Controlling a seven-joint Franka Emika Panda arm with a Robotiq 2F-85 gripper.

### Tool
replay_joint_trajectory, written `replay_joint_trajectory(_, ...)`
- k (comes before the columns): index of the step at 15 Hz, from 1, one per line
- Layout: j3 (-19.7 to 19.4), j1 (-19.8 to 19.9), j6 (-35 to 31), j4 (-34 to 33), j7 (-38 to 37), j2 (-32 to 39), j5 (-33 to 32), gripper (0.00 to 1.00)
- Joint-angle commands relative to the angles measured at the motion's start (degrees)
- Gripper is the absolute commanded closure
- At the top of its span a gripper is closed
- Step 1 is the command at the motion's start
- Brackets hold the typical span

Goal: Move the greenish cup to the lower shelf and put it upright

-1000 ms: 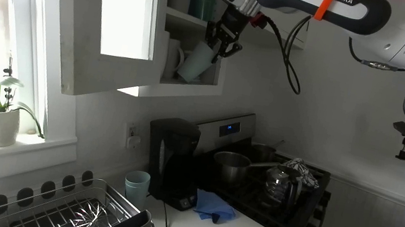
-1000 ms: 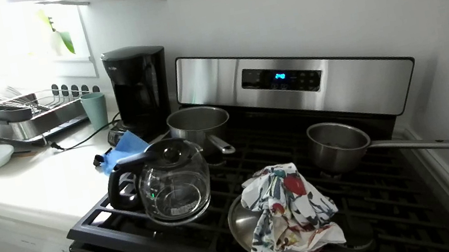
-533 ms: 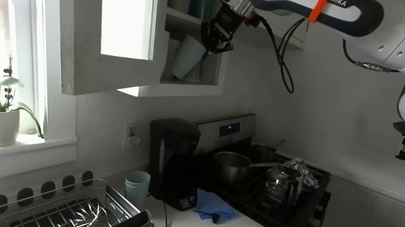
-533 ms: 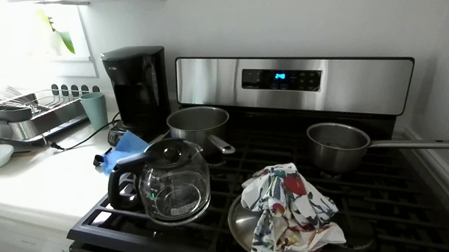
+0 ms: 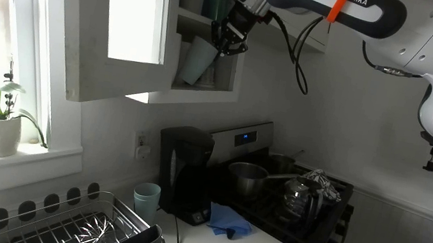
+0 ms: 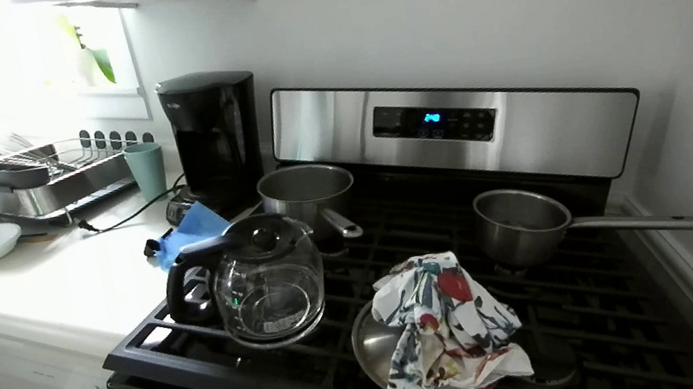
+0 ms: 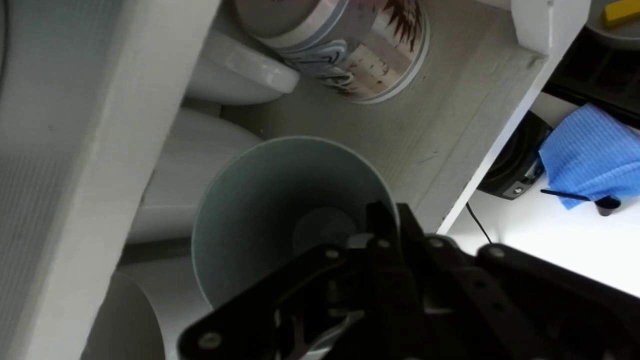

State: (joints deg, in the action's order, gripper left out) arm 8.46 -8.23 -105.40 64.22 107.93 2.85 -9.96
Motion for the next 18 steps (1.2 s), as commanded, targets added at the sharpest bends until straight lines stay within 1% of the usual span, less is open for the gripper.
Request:
replay_joint_trajectory(1,0.29,-0.31,4.12,-3.84,4.78,1.74,-1.06,0.99)
replay_joint_trajectory(3,0.33,-0.43,5.71,-4.19,6.24,1.99,-1.54,0.99)
replay_joint_trajectory(5,0.35,-0.61,5.97,-4.48,7.1,2.3,-2.51,0.99)
replay_joint_trajectory(7,0.36,-0.77,4.82,-4.53,7.17,2.59,-3.59,0.68)
replay_joint_trajectory(9,0.43,-0.87,3.07,-4.53,7.27,2.94,-4.28,0.56)
replay_joint_trajectory(12,0.63,-0.93,0.97,-4.49,7.34,3.39,-4.06,0.34)
replay_joint_trajectory(13,0.7,-0.94,0.45,-4.43,7.32,3.51,-4.05,0.62)
replay_joint_trajectory(14,0.75,-0.94,0.02,-4.41,7.33,3.6,-4.11,0.73)
replay_joint_trajectory(15,0.75,-0.93,-0.11,-4.55,7.46,3.74,-4.27,0.74)
replay_joint_trajectory(16,0.71,-0.91,-0.19,-4.63,7.57,3.76,-4.45,0.81)
replay_joint_trajectory(17,0.68,-0.89,-0.07,-4.69,7.75,3.75,-4.65,0.89)
replay_joint_trajectory(18,0.65,-0.87,0.02,-4.73,7.95,3.7,-4.84,0.96)
